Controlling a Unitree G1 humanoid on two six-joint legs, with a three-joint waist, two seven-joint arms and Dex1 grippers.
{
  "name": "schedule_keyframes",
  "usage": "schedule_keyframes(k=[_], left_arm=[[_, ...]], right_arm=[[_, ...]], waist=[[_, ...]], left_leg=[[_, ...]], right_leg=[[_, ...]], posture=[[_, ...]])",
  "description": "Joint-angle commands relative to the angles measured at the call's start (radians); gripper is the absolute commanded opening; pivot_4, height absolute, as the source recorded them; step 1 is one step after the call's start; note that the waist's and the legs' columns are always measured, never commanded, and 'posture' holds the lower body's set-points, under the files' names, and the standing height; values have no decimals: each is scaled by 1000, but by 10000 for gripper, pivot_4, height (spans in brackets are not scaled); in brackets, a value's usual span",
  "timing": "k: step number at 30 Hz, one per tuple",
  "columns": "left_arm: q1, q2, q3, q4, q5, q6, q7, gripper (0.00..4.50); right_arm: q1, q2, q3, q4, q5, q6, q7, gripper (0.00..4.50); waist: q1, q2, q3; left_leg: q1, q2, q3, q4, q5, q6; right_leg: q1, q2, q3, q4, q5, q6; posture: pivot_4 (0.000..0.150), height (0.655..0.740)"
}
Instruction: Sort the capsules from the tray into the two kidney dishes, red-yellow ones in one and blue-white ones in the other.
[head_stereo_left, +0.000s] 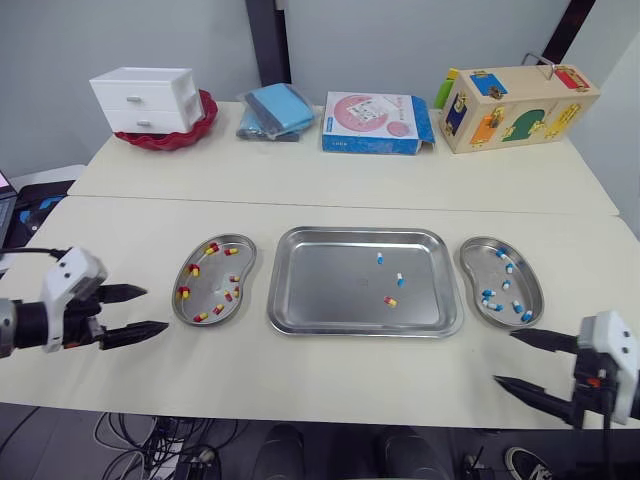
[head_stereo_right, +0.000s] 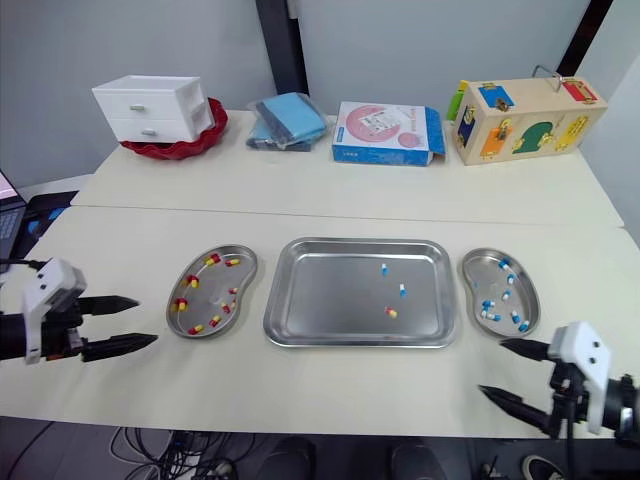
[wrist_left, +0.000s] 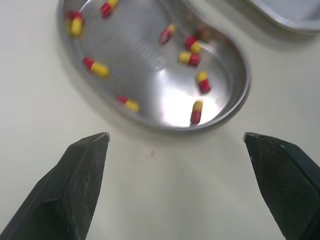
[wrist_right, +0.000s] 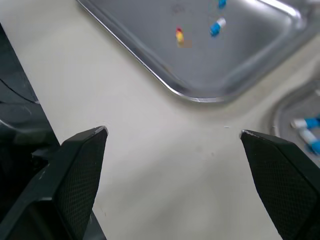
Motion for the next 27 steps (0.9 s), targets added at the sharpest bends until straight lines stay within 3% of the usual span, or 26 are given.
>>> schedule_keyframes(k=[1, 11, 27], left_arm=[[74, 33, 93, 27, 32, -69, 9, 44885], [186, 36, 176, 87, 63, -133, 37, 44885], [169, 21, 145, 42, 49, -108, 57, 44885]], right_arm=[[-35, -34, -46, 118, -39, -29, 68, 45000], [-206, -100, -6, 440, -168, -146, 184, 45000], [-186, -58, -32, 429, -187, -152, 211, 45000]], waist=[[-2, 0, 0], [-5, 0, 0], [-10, 1, 1]], left_leg=[[0, 0, 0, 0, 0, 0], [1, 0, 2, -1, 0, 0], [1, 0, 2, -1, 0, 0]], right_leg=[[0, 0, 0, 0, 0, 0], [0, 0, 1, 0, 0, 0], [0, 0, 1, 0, 0, 0]], posture=[[1500, 7400], [1500, 7400], [1500, 7400]])
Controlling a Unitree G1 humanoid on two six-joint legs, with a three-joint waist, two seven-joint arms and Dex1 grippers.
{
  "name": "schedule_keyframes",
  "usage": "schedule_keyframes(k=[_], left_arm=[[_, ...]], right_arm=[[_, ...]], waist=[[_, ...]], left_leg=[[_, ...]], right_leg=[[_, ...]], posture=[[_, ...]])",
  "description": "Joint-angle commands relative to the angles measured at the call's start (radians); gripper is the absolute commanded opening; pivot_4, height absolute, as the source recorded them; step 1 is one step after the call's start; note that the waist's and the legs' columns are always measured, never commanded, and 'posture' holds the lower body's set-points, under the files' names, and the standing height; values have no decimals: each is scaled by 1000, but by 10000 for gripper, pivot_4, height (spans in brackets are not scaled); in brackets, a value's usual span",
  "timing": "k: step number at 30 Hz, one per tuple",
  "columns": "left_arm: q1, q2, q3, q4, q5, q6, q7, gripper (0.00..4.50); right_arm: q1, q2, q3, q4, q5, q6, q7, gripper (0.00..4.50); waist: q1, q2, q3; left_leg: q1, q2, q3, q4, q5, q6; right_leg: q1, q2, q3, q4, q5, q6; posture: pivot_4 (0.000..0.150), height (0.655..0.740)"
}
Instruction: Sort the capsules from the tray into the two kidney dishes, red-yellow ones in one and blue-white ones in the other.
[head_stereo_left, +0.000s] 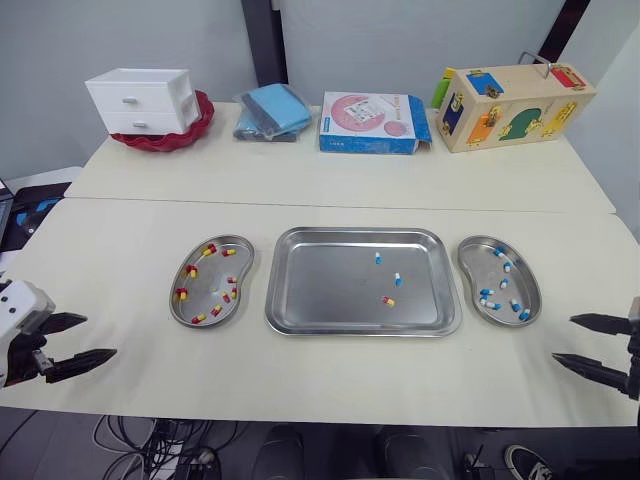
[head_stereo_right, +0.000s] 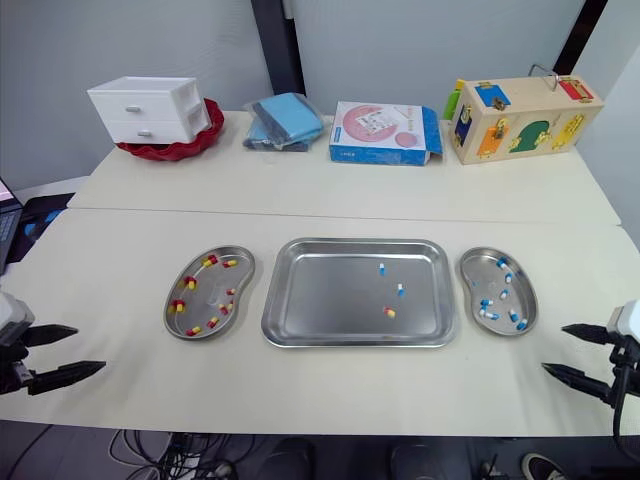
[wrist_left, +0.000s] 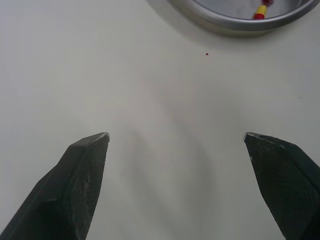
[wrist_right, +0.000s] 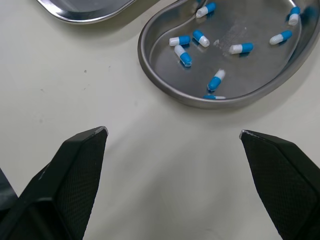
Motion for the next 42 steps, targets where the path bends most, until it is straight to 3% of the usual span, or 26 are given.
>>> schedule_keyframes(k=[1, 7, 12, 16, 19, 29, 39, 42], left_arm=[[-3, 2, 5, -51, -15, 5, 10, 44885], [-14, 15, -10, -205, -79, 88, -34, 44885], [-171, 13, -138, -359, -167, 184, -29, 44885], [-368, -37, -317, -447, -209, 234, -15, 44885], [-556, -141, -496, -448, -183, 215, -20, 44885], [-890, -486, -853, -164, -1, -43, -99, 44885], [-1105, -730, -963, 315, 165, -379, -170, 44885], [-1136, -783, -974, 398, 196, -436, -182, 38985]], right_arm=[[37, 7, -49, -60, 15, 3, 14, 45000], [152, 82, -81, -286, 92, 53, 11, 45000], [277, 194, -32, -530, 151, 116, -63, 45000], [284, 279, 41, -618, 113, 80, -150, 45000], [302, 345, 114, -678, 79, 59, -218, 45000], [306, 506, 307, -731, -53, -18, -430, 45000], [293, 529, 379, -767, -82, -3, -545, 45000], [305, 528, 388, -783, -81, 2, -566, 45000]], waist=[[-1, 0, 0], [2, 0, 0], [13, -1, 0], [10, -2, -1], [9, -1, -1], [9, -1, -2], [8, -1, -2], [8, -1, -2]], left_leg=[[0, 0, 0, 0, 0, 0], [-1, 0, 0, 0, 0, 0], [-1, 0, -1, 1, 0, 0], [-1, 0, -1, 1, 0, 0], [-1, 0, -1, 1, 0, 0], [-1, -1, -1, 2, 0, 0], [-2, -1, -2, 2, 0, 0], [-2, -1, -2, 2, 0, 0]], right_leg=[[0, 0, 0, 0, 0, 0], [0, 0, 0, 0, 0, 0], [1, 0, -1, 0, 0, 0], [1, 0, -1, 0, 0, 0], [1, 0, 0, 0, 0, 0], [1, 1, -1, 1, 0, 0], [0, 1, -1, 1, 0, 0], [0, 1, -1, 1, 0, 0]], posture=[[1500, 7400], [1500, 7400], [1500, 7400], [1500, 7400], [1500, 7400], [1500, 7400], [1500, 7400], [1500, 7400]])
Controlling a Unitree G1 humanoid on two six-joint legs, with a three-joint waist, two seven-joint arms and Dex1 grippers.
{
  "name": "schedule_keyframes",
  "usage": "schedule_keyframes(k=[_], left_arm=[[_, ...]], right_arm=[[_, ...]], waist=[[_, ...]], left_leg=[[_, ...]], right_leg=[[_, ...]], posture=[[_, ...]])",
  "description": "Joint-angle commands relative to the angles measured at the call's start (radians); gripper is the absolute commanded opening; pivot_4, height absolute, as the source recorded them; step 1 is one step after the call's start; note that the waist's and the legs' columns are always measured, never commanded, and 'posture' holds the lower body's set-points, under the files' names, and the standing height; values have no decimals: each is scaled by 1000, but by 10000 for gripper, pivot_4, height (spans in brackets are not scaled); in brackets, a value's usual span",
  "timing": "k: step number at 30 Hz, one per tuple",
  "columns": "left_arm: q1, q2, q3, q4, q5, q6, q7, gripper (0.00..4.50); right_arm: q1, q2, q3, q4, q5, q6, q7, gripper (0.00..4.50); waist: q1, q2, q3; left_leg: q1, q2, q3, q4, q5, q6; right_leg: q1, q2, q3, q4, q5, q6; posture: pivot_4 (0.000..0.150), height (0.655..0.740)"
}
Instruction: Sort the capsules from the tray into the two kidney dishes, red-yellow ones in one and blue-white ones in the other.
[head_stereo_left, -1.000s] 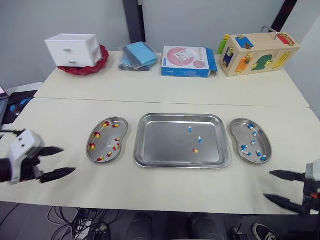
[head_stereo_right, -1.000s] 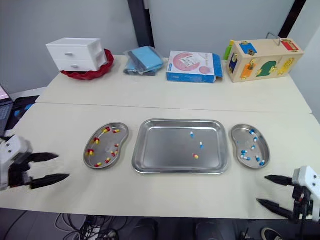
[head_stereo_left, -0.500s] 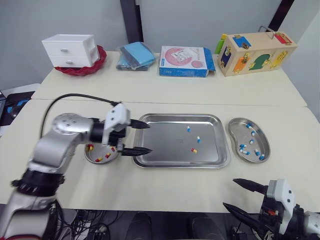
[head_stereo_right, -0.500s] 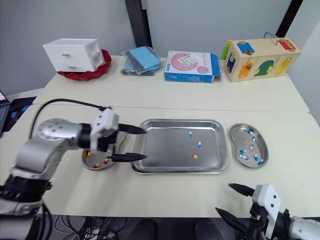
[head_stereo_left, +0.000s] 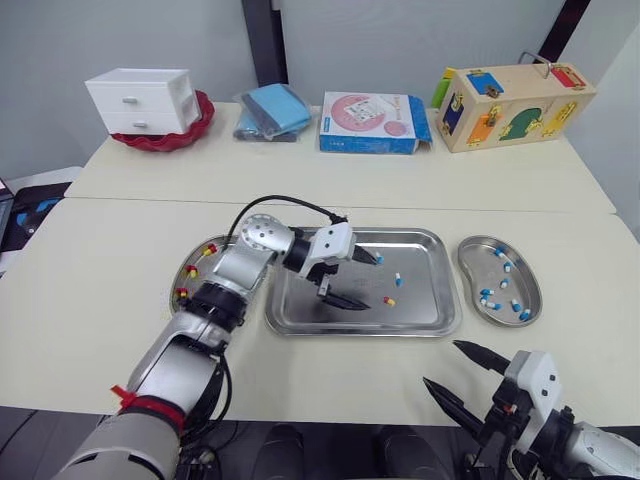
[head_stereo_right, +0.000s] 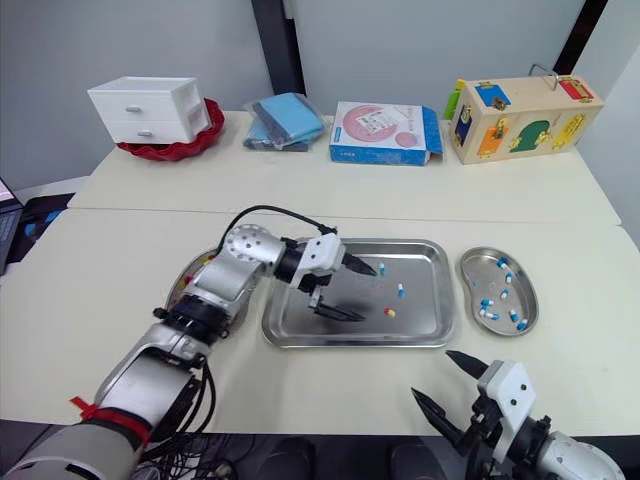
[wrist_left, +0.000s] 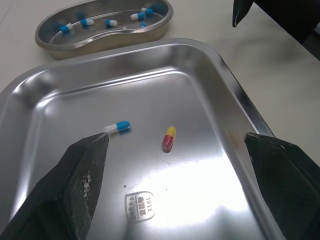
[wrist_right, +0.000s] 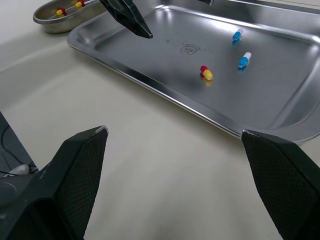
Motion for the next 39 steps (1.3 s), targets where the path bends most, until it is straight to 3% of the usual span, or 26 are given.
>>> schedule_keyframes(k=[1, 4, 14, 26, 29, 36, 39], left_arm=[[-33, -36, -13, 58, 30, -69, -21, 35928], [-46, -66, -10, 102, 52, -89, -27, 26241], [-91, -156, -28, 253, 151, -165, 22, 26241], [-106, -191, -29, 330, 227, -175, 45, 26241], [-115, -200, -24, 345, 237, -173, 56, 20735], [-115, -204, -22, 354, 244, -177, 56, 343], [-114, -200, -19, 349, 242, -176, 49, 343]], right_arm=[[14, -6, 10, -48, -1, 0, -23, 45000], [16, -10, 20, -56, -3, 5, -40, 45000], [11, -24, 34, -68, 1, 14, -74, 45000], [25, -26, 56, -87, -2, 13, -106, 45000], [24, -26, 56, -88, -4, 11, -111, 45000], [33, -29, 54, -89, -2, 4, -117, 45000], [38, -30, 55, -86, -3, -3, -112, 45000]], waist=[[0, 0, 0], [-1, 0, 0], [0, 0, 0], [0, 0, 0], [0, 0, 0], [0, 0, 0], [0, 0, 0]], left_leg=[[0, 0, 0, 0, 0, 0], [0, 0, 0, 0, 0, 0], [0, 0, -1, 0, 0, 0], [-1, -1, -1, 0, 0, 0], [-1, -1, -1, 0, 0, 0], [0, -1, -1, 0, 0, 0], [0, -1, -1, 0, 0, 0]], right_leg=[[0, 0, 0, 0, 0, 0], [0, 0, 0, 0, 0, 0], [0, 0, 0, 0, 0, 0], [0, 0, -1, 0, 0, 0], [0, 0, -1, 0, 0, 0], [0, 0, -1, 0, 0, 0], [1, 0, -1, 0, 0, 0]], posture=[[1500, 7400], [1500, 7400], [1500, 7400], [1500, 7400], [1500, 7400], [1500, 7400], [1500, 7400]])
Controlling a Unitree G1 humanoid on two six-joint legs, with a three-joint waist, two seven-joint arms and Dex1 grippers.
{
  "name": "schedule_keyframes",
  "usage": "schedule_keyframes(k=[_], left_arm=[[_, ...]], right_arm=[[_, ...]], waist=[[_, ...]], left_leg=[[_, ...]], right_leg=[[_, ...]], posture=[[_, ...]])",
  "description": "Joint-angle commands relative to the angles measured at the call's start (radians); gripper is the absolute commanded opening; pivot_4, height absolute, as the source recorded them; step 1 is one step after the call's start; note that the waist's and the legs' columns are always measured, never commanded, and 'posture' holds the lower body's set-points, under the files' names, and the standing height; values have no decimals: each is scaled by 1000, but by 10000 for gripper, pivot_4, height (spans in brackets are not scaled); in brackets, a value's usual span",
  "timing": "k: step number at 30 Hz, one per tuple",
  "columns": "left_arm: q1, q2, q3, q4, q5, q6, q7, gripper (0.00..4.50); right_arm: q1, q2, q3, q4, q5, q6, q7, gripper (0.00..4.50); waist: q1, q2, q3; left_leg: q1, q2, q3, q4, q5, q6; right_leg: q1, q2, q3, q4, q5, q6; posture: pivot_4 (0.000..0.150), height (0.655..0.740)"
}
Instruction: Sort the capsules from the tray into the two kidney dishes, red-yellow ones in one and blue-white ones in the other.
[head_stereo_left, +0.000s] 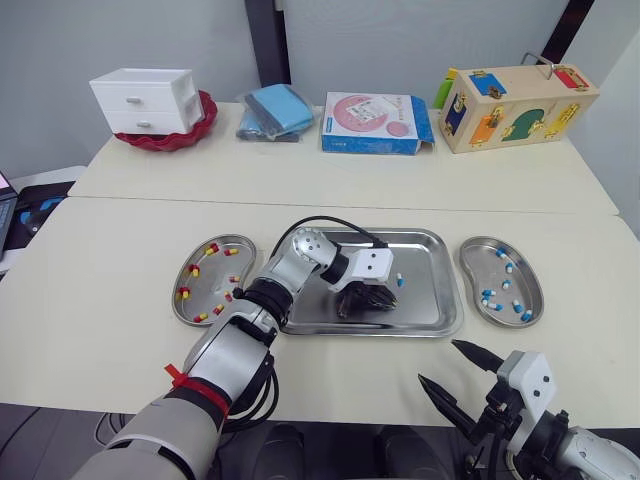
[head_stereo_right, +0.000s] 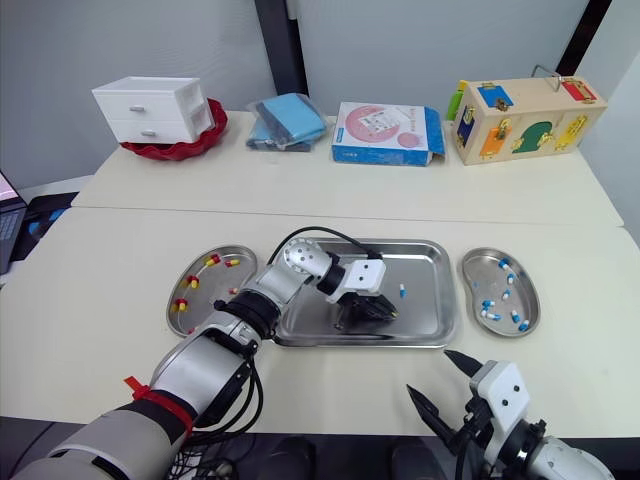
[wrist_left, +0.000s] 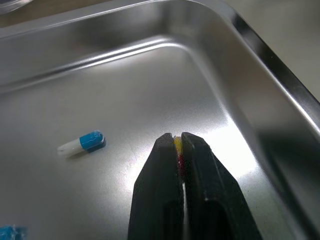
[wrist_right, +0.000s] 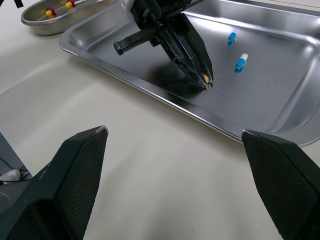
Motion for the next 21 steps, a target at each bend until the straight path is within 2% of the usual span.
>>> schedule_keyframes(k=[1, 5, 9, 14, 17, 21], left_arm=[[-14, 5, 4, -5, 5, -2, -8, 343], [-4, 23, 32, -69, -34, 46, -31, 343], [41, 84, 62, -233, -84, 146, -66, 343], [164, 246, 163, -677, -221, 483, -69, 343], [228, 356, 220, -819, -248, 612, -24, 343], [368, 560, 327, -930, -259, 691, 12, 343]], right_arm=[[17, -7, -1, -36, -2, -22, 6, 45000], [17, -24, 0, -29, 1, -38, 34, 45000], [14, -72, -26, -20, 20, -50, 92, 45000], [4, -153, -72, -9, 72, -75, 213, 45000], [4, -184, -81, 4, 86, -89, 265, 45000], [-23, -224, -106, 32, 101, -97, 320, 45000]], waist=[[0, 0, 0], [0, 0, 0], [-3, 0, 0], [-12, 1, 0], [-7, 1, 0], [-11, 1, -1]], left_leg=[[0, 0, 0, 0, 0, 0], [0, 0, 0, 0, 0, 0], [0, 0, 0, 0, 0, 0], [0, 1, 0, 0, 0, 0], [0, 1, -2, 0, 0, 0], [2, 1, -2, 0, 0, 0]], right_leg=[[0, 0, 0, 0, 0, 0], [0, 0, 0, 0, 0, 0], [0, 0, 0, 0, 0, 0], [0, 0, 0, 0, 0, 0], [1, 0, -2, 0, 0, 0], [3, 0, -1, 0, 0, 0]], posture=[[1500, 7400], [1500, 7400], [1500, 7400], [1500, 7400], [1500, 7400], [1500, 7400]])
